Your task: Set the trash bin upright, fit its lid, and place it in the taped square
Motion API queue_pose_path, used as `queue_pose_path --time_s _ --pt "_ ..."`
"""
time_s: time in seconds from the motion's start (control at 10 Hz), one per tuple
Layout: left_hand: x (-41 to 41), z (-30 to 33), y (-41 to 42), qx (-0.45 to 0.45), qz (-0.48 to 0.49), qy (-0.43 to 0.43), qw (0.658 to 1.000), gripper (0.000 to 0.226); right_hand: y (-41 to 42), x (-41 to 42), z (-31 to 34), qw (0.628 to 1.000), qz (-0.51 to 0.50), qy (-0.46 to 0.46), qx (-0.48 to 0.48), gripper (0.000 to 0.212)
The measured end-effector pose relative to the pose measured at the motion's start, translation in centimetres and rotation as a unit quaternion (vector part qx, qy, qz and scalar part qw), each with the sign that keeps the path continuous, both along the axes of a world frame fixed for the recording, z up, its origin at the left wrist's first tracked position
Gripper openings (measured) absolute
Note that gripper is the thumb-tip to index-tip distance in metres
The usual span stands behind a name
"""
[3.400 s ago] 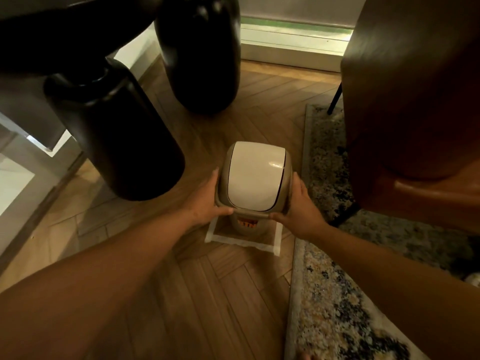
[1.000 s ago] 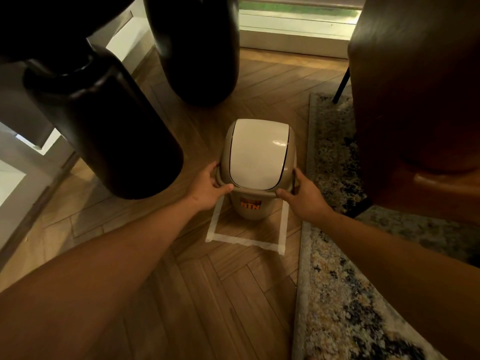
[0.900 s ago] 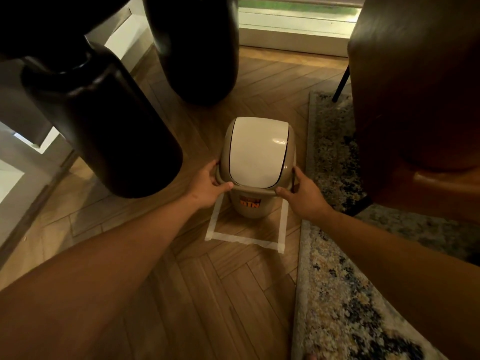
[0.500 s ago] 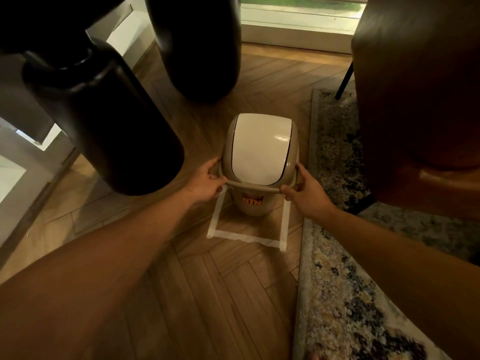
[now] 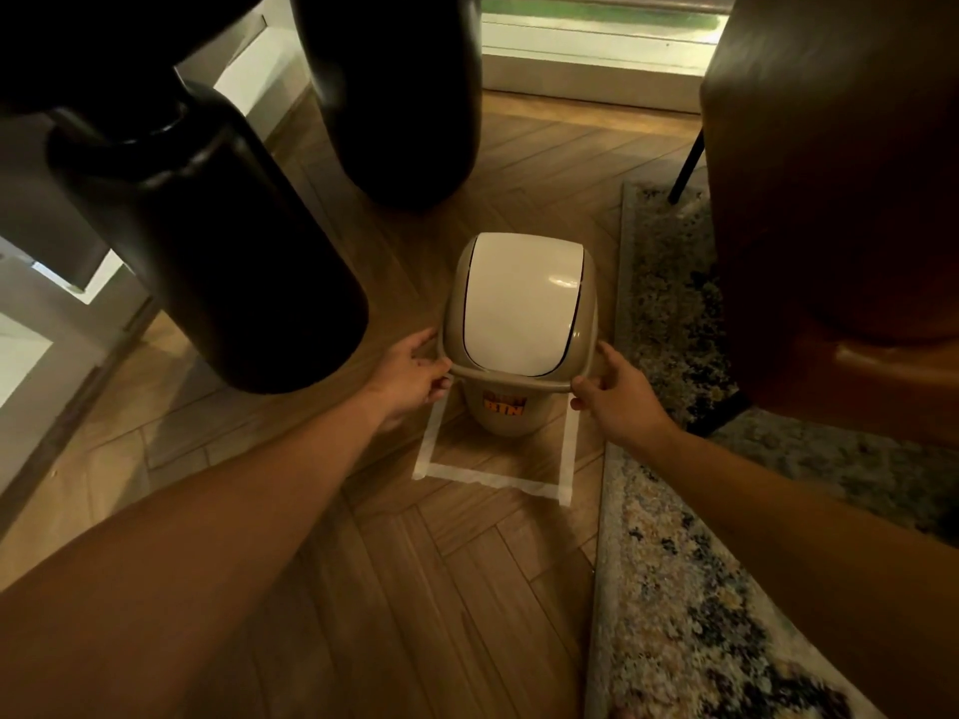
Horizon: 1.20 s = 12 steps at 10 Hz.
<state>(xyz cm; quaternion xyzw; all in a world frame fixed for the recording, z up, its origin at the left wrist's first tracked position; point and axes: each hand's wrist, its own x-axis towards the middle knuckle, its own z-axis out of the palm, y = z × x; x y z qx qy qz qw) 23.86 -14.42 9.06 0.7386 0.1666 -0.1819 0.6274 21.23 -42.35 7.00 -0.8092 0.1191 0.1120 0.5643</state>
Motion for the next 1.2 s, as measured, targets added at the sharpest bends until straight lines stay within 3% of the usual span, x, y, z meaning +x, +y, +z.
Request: queue_pose_path --time_s 0.1,0.2,0.4,1.0,1.2 --pt "0.2 -0.3 -0.1 0.017 0.006 -0.007 1.000 0.067 0.0 0.0 0.1 0.999 0.014 -0.017 -0.027 0.070" --pt "0.3 -0.6 -0.2 0.079 -0.012 -0.063 0.995 0.073 0.1 -0.4 0.6 0.987 0.062 -0.087 -0.122 0.073" --pt "-0.1 -0.7 -0.6 0.182 -0.073 -0.157 0.968 0.077 0.4 -0.7 0.5 0.976 0.075 -0.118 -0.167 0.070" --pt "0.7 -1.9 0.0 0.222 -0.089 -0.154 0.959 0.077 0.3 -0.5 0.8 0.978 0.072 -0.105 -0.165 0.069" --pt "0.3 -1.0 0.0 0.245 -0.075 -0.158 0.953 0.072 0.0 -0.5 2.3 0.969 0.062 -0.106 -0.215 0.057"
